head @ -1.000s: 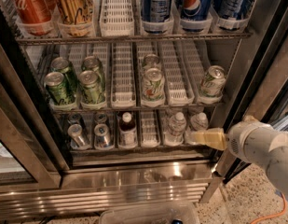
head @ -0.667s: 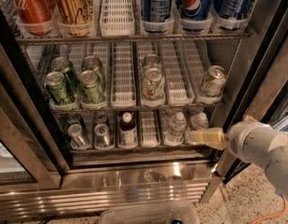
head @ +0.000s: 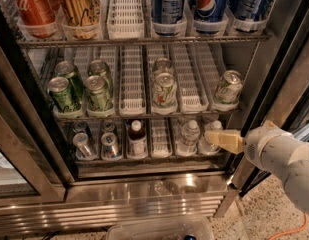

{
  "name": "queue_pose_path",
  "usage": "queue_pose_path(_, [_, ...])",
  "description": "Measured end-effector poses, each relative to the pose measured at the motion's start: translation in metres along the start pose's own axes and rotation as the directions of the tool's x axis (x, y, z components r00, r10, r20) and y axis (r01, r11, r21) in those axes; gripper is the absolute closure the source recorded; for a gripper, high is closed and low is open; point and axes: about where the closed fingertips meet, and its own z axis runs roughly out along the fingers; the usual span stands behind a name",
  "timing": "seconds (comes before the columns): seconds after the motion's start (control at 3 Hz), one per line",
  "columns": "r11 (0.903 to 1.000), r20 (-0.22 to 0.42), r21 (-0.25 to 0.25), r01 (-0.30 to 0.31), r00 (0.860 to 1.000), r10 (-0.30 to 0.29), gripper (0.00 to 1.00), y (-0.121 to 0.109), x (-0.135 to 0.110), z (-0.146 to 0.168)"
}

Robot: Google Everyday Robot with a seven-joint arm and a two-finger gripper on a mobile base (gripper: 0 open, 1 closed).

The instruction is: Pick 7up can from middle shelf of fridge

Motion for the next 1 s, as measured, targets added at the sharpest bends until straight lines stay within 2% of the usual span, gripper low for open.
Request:
queue_pose_path(0.33, [0.9999,0.05,0.013,0.001,0.999,-0.002,0.0,-0.007,-0.009,0.001])
queue_pose_path(1.0, [0.9992,0.143,0.015,-0.037,0.989,0.034,0.0,-0.001,-0.023,0.02])
